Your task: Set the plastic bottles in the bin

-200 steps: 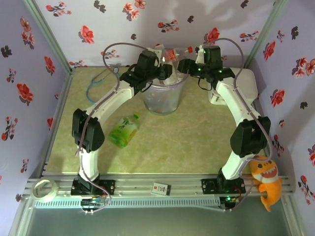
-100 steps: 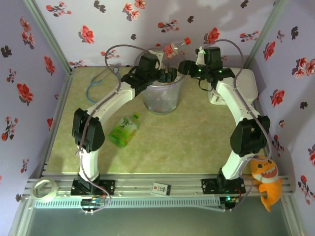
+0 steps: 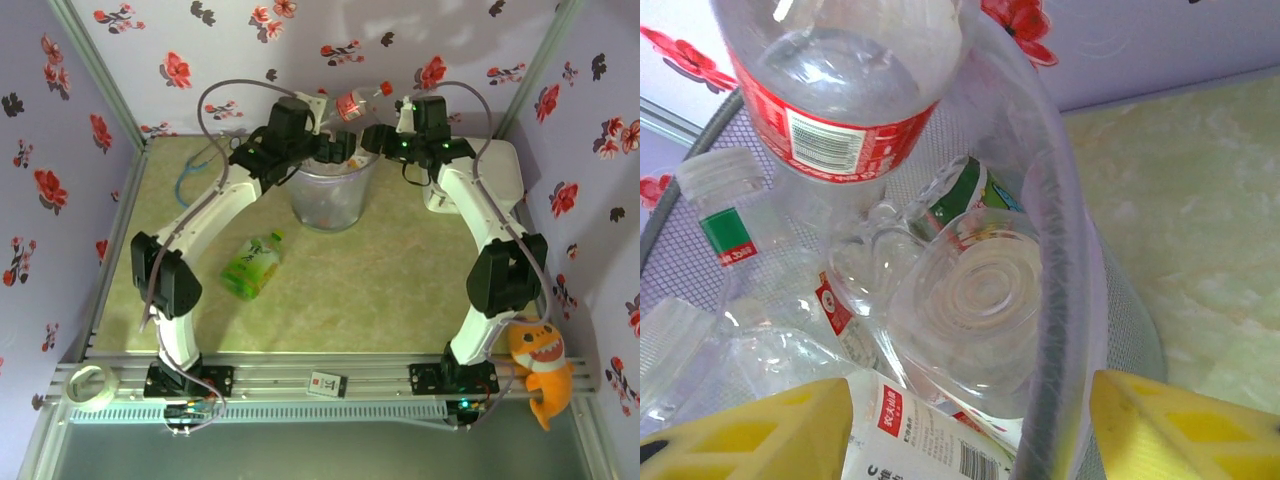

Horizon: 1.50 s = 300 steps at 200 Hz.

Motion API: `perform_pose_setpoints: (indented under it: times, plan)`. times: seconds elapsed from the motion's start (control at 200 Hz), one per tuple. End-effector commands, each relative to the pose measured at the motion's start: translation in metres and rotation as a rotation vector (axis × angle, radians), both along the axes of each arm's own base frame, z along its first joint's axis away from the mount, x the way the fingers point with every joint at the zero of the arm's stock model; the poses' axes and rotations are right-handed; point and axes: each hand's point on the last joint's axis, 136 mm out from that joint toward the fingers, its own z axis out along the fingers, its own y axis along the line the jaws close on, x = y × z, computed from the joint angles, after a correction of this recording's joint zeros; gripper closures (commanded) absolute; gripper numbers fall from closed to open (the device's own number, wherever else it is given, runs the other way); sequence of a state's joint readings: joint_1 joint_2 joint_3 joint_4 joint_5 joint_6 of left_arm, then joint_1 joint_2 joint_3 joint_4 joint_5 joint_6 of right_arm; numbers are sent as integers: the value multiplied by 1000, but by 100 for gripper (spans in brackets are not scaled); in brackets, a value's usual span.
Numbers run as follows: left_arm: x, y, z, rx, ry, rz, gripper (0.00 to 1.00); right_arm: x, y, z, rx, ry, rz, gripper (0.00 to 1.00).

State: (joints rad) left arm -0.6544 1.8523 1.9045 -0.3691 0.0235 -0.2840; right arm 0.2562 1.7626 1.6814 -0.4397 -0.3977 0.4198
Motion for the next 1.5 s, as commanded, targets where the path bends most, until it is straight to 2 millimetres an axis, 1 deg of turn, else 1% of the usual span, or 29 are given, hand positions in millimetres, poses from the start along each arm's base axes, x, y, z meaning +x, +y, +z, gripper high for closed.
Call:
perform_pose_setpoints:
  times: [0.0,0.035,0.135,0.205,0.31,0.415,0.47,0.56,0.625,0.69,0.71,0.77,0.845,0.91,1.07,1.135,1.325,1.495]
  plan:
    - [-18,12,54,-44,-95,-33,0,-2,5,-13,1,28,20,36]
    - [-21,14,58,-46,-104,-33,0,-2,5,-14,1,30,20,37]
    - [-28,27,69,-55,-118,-25,0,-1,5,-13,3,29,20,38]
    - [-33,41,74,-52,-118,-10,0,-2,6,-15,3,33,22,40]
    - [-43,68,69,-34,-97,25,0,-2,7,-16,3,35,23,42]
    - [-56,105,49,9,-34,82,0,-2,6,-15,-2,34,23,42]
    - [-65,129,31,46,22,122,0,-2,5,-14,-3,31,24,42]
    - [-86,162,-1,128,140,172,0,-3,6,-14,-5,31,25,42]
    - [-103,179,-22,195,231,192,0,-2,6,-14,-5,31,25,42]
    - [-119,188,-44,250,318,193,0,-2,6,-17,-10,35,27,42]
    - [-126,192,-54,275,362,192,0,-2,6,-17,-11,35,29,42]
    - [-139,197,-73,319,443,188,0,-2,7,-19,-14,40,30,42]
    - [-147,201,-94,363,513,182,0,-2,7,-22,-18,47,30,42]
    - [-147,203,-108,384,558,183,0,-2,7,-22,-18,46,32,42]
    - [-139,195,-142,365,671,130,0,-4,9,-22,-19,47,36,42]
    - [-143,194,-157,399,730,107,0,-4,8,-21,-21,44,35,42]
    - [-157,200,-183,489,833,86,0,-3,9,-22,-19,45,37,42]
    - [-170,198,-207,651,887,26,0,-1,10,-23,-12,48,36,42]
